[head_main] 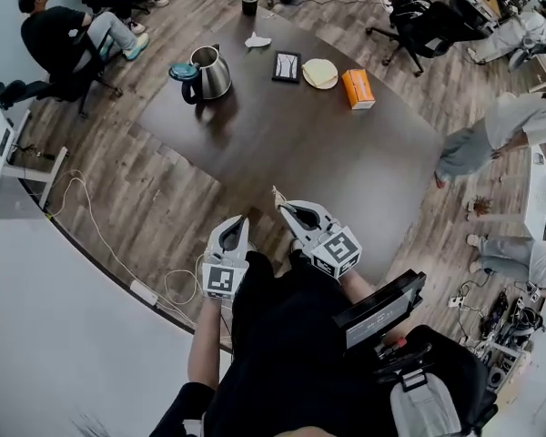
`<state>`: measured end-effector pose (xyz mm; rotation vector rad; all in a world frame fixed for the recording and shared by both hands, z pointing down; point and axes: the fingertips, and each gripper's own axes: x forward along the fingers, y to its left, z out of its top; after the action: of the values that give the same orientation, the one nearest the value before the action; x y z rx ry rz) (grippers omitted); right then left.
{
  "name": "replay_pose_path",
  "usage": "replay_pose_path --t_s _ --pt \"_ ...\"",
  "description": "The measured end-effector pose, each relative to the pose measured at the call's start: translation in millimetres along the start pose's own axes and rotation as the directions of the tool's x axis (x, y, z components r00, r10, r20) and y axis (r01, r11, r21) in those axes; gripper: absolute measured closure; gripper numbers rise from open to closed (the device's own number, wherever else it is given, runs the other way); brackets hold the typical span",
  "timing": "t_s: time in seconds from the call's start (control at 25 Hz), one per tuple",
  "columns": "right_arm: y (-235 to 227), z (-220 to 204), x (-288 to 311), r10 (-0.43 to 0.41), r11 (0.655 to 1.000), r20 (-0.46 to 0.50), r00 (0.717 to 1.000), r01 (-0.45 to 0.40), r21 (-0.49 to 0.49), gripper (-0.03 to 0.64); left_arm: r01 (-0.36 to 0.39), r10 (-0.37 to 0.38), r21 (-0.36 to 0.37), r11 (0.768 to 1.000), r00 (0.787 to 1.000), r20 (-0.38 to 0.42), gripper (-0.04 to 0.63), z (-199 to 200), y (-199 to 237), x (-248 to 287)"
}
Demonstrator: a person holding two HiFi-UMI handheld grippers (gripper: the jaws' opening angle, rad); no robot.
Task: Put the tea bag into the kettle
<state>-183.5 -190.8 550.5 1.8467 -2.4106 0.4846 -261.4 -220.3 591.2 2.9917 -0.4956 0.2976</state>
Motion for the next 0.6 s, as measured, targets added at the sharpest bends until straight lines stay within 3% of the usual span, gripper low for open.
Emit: replay_pose_path --t_s 0.24,0.44,0.6 --pt "4 0 22 -0.067 0.997 -0.004 0.998 0.067 0.03 0.606 0.018 -0.018 -0.018 1.0 1.0 0.005 0.595 -2 48 -2" --pt "-4 3 44 -0.066 0.996 0.002 0.998 0.066 0.056 0.606 0.014 -0.01 -0.072 0.997 0.998 0.057 0.595 5 63 3" --pt "-16 6 73 -0.04 0.994 0.028 0.999 0.037 0.103 0.606 -0.015 0.017 -0.066 0.998 0.999 0.039 0.595 2 86 13"
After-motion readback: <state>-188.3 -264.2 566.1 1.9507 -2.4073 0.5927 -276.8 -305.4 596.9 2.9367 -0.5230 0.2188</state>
